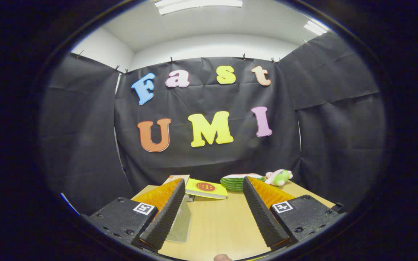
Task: Open the storage box then place both shoes into the box .Put the left shoe in first, then the right shoe, with the right side of both shoes facing outward in a uniform manner.
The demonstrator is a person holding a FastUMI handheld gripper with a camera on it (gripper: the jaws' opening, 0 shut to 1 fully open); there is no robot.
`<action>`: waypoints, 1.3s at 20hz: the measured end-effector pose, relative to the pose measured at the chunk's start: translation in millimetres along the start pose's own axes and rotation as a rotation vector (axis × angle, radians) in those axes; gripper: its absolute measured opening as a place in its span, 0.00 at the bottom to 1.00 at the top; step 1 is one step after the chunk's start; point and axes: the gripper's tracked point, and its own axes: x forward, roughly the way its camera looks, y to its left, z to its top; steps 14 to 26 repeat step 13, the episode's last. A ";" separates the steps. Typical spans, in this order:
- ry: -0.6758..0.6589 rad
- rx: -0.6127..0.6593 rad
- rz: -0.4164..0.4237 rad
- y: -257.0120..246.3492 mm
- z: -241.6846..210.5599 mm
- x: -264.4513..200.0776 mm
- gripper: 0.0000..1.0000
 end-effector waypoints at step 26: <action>0.021 -0.066 0.022 8.0 -18.7 -11.0 1.00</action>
